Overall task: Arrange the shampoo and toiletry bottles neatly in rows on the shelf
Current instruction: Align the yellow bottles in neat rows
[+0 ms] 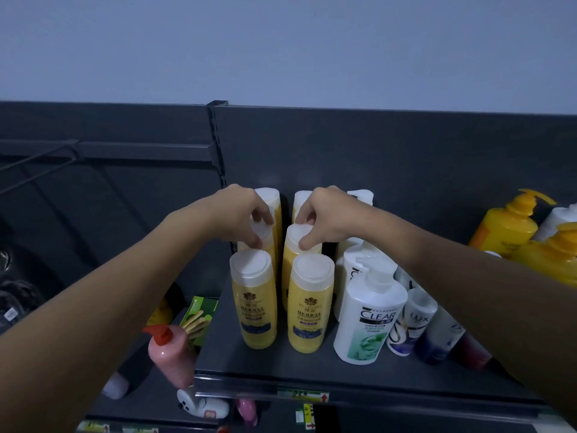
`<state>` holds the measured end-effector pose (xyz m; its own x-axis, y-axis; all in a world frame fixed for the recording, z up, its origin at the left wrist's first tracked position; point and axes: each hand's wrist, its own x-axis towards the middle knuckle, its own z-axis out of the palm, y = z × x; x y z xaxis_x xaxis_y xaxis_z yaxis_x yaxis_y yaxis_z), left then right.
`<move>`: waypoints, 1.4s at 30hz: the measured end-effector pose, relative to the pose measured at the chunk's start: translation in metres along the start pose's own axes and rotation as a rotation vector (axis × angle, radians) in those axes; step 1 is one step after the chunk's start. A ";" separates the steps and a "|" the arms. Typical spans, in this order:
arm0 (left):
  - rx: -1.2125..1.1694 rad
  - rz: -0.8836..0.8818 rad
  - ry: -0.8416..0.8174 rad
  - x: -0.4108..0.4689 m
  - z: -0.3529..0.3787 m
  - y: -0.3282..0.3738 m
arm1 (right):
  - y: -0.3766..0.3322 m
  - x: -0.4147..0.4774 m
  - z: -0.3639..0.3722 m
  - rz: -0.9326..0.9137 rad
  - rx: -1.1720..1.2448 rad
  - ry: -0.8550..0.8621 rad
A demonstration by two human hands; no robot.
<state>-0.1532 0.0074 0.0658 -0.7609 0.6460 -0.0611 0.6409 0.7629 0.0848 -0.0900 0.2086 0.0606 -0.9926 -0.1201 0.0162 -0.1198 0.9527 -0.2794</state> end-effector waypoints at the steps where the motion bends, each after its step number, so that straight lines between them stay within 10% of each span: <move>1: -0.005 0.004 -0.004 0.001 0.000 -0.001 | 0.000 0.000 -0.001 0.010 0.015 -0.015; 27: -0.105 0.032 0.059 0.007 -0.003 -0.011 | 0.010 0.002 -0.022 -0.025 0.000 -0.129; 31: -0.161 -0.027 0.212 0.021 -0.005 -0.019 | 0.017 0.018 -0.043 -0.001 0.119 0.108; 42: -0.063 -0.007 -0.035 0.057 -0.001 -0.016 | 0.017 0.047 -0.018 -0.132 -0.223 -0.142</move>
<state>-0.2070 0.0316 0.0623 -0.7603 0.6423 -0.0969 0.6274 0.7648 0.1466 -0.1392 0.2237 0.0739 -0.9576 -0.2701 -0.1001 -0.2645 0.9622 -0.0653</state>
